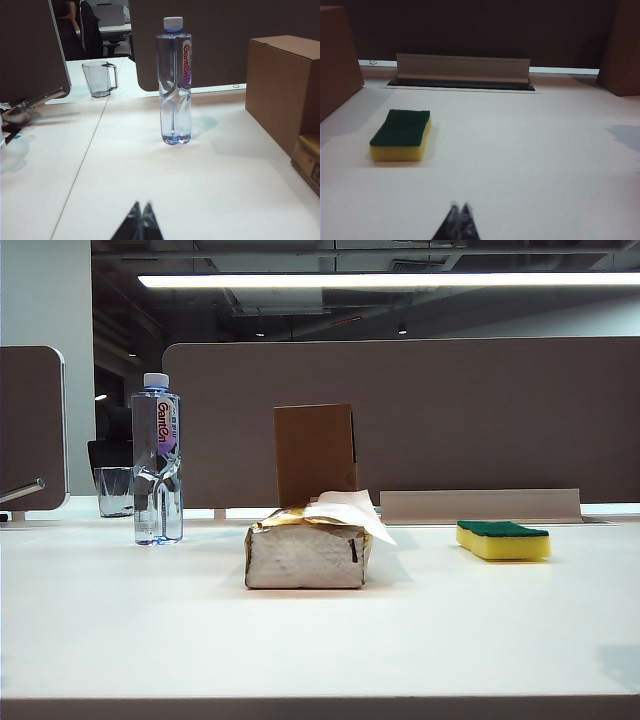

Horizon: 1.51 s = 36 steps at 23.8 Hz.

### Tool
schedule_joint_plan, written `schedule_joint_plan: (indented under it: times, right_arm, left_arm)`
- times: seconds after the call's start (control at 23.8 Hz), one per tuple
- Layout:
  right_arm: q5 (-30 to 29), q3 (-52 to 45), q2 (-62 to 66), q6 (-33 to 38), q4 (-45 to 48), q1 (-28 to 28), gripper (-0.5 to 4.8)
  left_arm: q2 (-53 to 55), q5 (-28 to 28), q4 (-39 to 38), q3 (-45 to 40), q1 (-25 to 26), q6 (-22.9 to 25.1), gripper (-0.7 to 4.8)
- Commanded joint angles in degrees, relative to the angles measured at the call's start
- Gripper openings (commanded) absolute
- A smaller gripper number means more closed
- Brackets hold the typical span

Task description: Move the sponge from right to left to wipe the table, avoiding obstacles on the table, and finally reaching the bottle of mineral water.

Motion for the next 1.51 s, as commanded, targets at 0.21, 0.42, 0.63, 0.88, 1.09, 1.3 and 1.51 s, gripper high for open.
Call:
schedule_joint_plan:
  times: [0.21, 0.42, 0.63, 0.88, 1.09, 1.3, 1.51]
  right_arm:
    - [-0.07, -0.09, -0.02, 0.07, 1.01, 0.02, -0.05]
    - [-0.07, -0.09, -0.02, 0.07, 1.01, 0.02, -0.05]
    - [-0.07, -0.09, -0.02, 0.07, 1.01, 0.02, -0.05]
    - [-0.07, -0.09, -0.02, 0.07, 1.01, 0.02, -0.05]
    - [-0.07, -0.09, -0.02, 0.07, 1.01, 0.02, -0.05]
    - [-0.07, -0.02, -0.02, 0.07, 1.05, 0.02, -0.06]
    - [-0.07, 0.13, -0.02, 0.09, 1.03, 0.04, -0.05]
  left_arm:
    - [0.07, 0.22, 0.87, 0.17, 0.0, 0.17, -0.06]
    - [0.07, 0.22, 0.87, 0.17, 0.0, 0.17, -0.06]
    - [0.07, 0.22, 0.87, 0.17, 0.0, 0.17, -0.06]
    - [0.07, 0.24, 0.9, 0.17, 0.0, 0.17, -0.06]
    - [0.07, 0.22, 0.9, 0.2, 0.0, 0.17, -0.06]
    - [0.07, 0.24, 1.16, 0.28, 0.0, 0.17, -0.06]
    - [0.07, 0.22, 3.72, 0.39, 0.0, -1.88, -0.04]
